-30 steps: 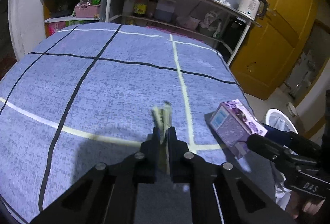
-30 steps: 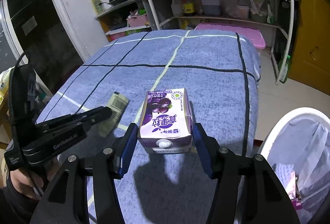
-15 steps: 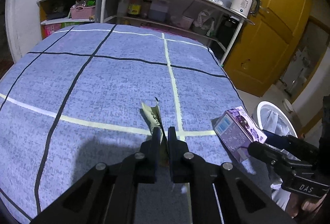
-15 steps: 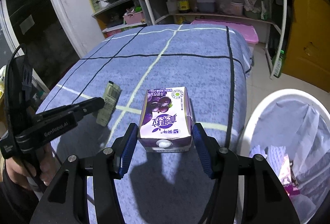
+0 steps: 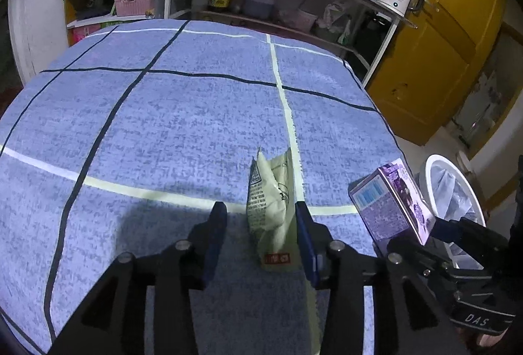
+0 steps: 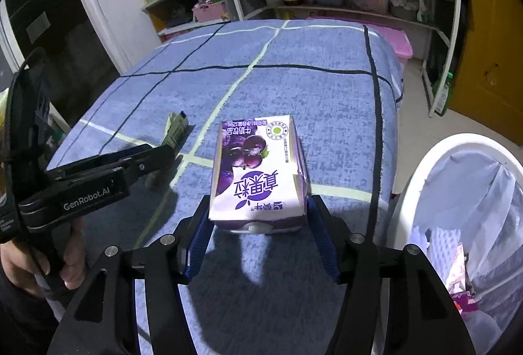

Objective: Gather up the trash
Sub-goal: 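Carry the carton and strip wrapper over the bin and open both grippers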

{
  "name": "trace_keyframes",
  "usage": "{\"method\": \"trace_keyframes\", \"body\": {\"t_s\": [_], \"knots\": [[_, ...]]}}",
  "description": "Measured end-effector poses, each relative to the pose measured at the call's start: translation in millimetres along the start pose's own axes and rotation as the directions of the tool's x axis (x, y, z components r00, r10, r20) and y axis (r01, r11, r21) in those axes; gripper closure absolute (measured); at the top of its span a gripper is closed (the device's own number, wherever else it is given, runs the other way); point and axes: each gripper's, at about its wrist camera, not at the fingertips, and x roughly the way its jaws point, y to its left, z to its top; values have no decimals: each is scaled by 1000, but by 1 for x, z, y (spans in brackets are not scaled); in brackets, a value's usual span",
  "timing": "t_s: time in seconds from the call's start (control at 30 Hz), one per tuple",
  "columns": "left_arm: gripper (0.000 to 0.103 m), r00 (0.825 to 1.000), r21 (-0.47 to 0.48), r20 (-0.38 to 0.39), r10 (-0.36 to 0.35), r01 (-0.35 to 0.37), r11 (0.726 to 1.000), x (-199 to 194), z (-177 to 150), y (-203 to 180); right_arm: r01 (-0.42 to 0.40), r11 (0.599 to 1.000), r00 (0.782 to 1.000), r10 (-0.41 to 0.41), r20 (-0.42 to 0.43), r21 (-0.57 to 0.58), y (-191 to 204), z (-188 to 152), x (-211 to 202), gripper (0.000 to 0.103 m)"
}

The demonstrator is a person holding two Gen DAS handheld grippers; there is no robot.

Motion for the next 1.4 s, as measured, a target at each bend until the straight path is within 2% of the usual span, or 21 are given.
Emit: {"method": "trace_keyframes", "body": {"t_s": [0.1,0.17,0.33,0.77,1.0,1.4], "knots": [[61,1000,14,3,8,-8,1000,2,1,-3,7,1000,1000,-7,-7,-12,1,2,4,45],[79,1000,26,2,11,-11,1000,3,0,-4,0,1000,1000,0,-8,-4,0,3,5,45],[84,1000,24,2,-6,6,1000,0,-1,-2,-12,1000,1000,13,13,-5,1,2,1,46],[85,995,39,75,-63,60,997,-41,-10,-19,-21,1000,996,21,83,3,-1,-4,-40,47],[85,987,92,103,-122,113,989,-63,-15,-51,-2,1000,992,-1,126,30,-12,-16,-70,47],[85,971,195,82,-223,204,959,-71,-20,-114,64,992,981,-83,177,110,-51,-41,-115,47]]}}
